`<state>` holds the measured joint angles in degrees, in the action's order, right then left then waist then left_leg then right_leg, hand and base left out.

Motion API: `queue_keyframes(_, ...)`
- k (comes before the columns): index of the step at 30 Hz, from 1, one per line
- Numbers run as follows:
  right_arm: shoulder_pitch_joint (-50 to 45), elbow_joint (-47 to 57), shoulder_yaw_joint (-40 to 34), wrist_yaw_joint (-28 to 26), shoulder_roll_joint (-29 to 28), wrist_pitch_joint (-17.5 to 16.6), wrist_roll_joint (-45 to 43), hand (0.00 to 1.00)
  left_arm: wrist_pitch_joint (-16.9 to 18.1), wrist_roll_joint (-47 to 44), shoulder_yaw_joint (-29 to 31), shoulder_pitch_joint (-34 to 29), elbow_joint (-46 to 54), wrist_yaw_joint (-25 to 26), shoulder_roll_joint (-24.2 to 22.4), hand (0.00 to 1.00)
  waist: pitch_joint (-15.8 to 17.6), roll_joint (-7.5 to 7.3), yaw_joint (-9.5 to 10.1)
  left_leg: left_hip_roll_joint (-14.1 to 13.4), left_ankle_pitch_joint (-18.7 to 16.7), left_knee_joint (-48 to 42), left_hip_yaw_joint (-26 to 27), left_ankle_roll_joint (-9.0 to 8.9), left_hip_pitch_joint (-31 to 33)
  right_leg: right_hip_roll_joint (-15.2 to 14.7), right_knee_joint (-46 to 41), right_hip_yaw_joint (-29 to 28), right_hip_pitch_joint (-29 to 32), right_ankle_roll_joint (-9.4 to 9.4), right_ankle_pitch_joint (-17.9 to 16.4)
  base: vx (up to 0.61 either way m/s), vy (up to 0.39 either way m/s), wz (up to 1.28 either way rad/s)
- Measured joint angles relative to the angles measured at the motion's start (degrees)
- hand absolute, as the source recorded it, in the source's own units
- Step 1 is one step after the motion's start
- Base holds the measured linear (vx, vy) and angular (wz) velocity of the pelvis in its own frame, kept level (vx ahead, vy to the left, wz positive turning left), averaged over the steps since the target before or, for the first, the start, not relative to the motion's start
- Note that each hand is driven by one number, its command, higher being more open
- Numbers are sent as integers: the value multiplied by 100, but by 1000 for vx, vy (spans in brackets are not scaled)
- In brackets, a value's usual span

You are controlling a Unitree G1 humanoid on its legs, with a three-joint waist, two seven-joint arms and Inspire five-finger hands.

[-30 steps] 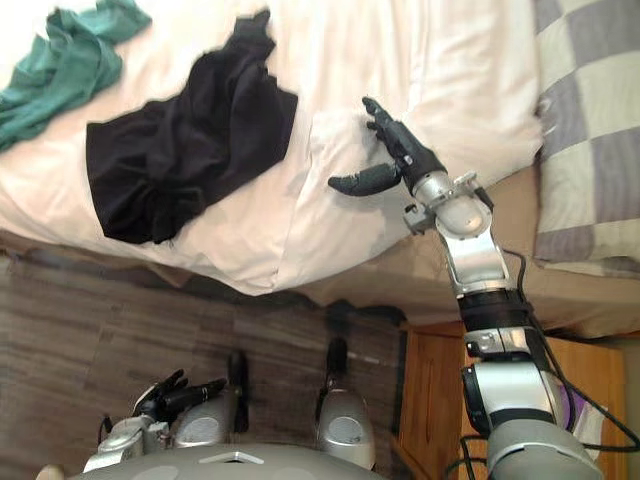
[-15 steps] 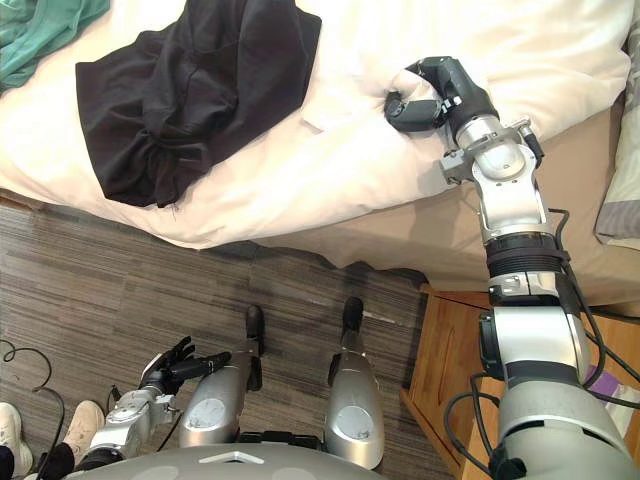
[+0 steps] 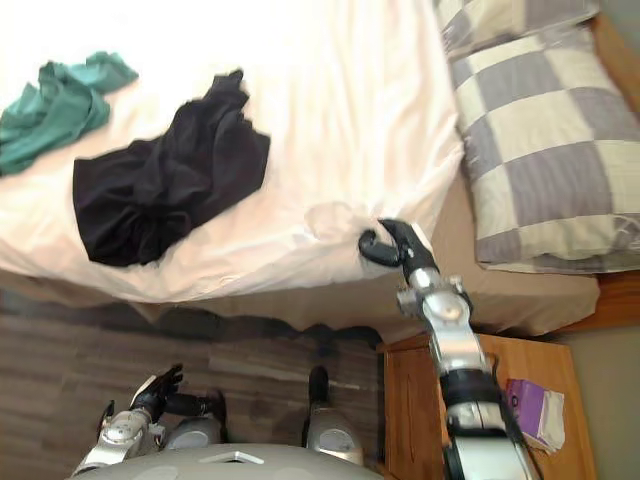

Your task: Tidy up the quilt and then pick up the clothes from the bed and put them into the laundry hamper

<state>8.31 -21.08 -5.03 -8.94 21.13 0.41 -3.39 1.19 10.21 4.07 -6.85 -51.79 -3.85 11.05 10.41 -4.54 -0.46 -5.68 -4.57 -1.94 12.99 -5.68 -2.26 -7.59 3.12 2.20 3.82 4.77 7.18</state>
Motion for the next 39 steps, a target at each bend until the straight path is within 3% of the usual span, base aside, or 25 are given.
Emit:
queue_keyframes(2, -472, 114, -313, 124, -336, -70, -37, 100, -4, 137, 0, -109, -60, 6, -38, 100, -251, 48, -24, -1, -78, 29, 150, -1, -135, 19, 0, -130, -40, 34, -44, 51, 25, -31)
queue_keyframes(8, -906, -255, -548, 432, -950, -127, -293, 100, -5, 225, 36, -254, -185, 9, -29, 100, -451, 15, -157, -29, -239, 31, 425, -20, -440, 77, 12, -360, -188, 52, -79, 58, 20, -23)
queue_keyframes(17, -1294, -1317, -1617, 1387, -1264, -244, -1340, 100, -2, 241, 274, -328, -279, -124, -109, 100, -725, 70, -169, -39, -401, -5, 607, 9, -631, 70, 11, -417, -300, 75, -98, 4, 4, -11)
queue_keyframes(22, -1644, -1013, -2366, 2700, -1601, -230, -1293, 100, -2, 153, 595, -711, -278, -164, -318, 100, -765, 217, -281, -20, -428, -3, 628, 3, -640, 63, 5, -502, -276, 68, -132, -32, -20, -7)
queue_keyframes(24, -1708, -248, -2834, 3333, -1726, -249, -1246, 100, 10, 122, 713, -822, -273, -158, -444, 100, -795, 301, -325, -15, -489, -20, 663, -9, -648, 67, 0, -559, -265, 61, -145, -28, -12, -11)
queue_keyframes(25, -1710, 115, -2985, 3478, -1713, -324, -1196, 0, 23, 128, 710, -839, -272, -160, -467, 100, -801, 339, -353, -14, -519, -43, 686, -21, -659, 67, -6, -582, -266, 52, -153, -40, -11, -16)
queue_keyframes(27, -1712, 771, -3120, 3543, -1630, -574, -1030, 0, 74, 130, 709, -889, -268, -150, -479, 100, -797, 357, -451, -22, -540, -83, 703, -16, -657, 72, -6, -596, -266, 52, -162, -35, -17, -9)
queue_keyframes(29, -1712, 1303, -3149, 3013, -1389, -887, -1042, 0, 113, 131, 701, -915, -269, -150, -438, 100, -788, 306, -504, -32, -537, -83, 706, -14, -663, 84, -4, -596, -266, 50, -163, -29, -31, -3)
queue_keyframes(31, -1669, 1480, -3014, 2438, -1105, -970, -1121, 0, 116, 131, 697, -915, -268, -140, -414, 100, -788, 267, -503, -31, -533, -82, 705, -8, -663, 84, 0, -594, -266, 50, -162, -13, -17, 0)
queue_keyframes(35, -1111, 1492, -2032, 1303, -431, -968, -1798, 0, 122, 124, 550, -875, -256, -137, -325, 100, -786, 241, -444, 1, -524, -74, 656, 6, -629, 68, 12, -554, -258, 53, -159, -7, -11, 4)
queue_keyframes(39, -161, 1450, -1218, 998, -142, -968, -1913, 0, 94, 34, 353, -694, -235, -144, -249, 100, -638, 283, -332, 24, -455, -81, 472, 33, -550, 45, 12, -383, -274, 51, -157, -11, -28, 23)
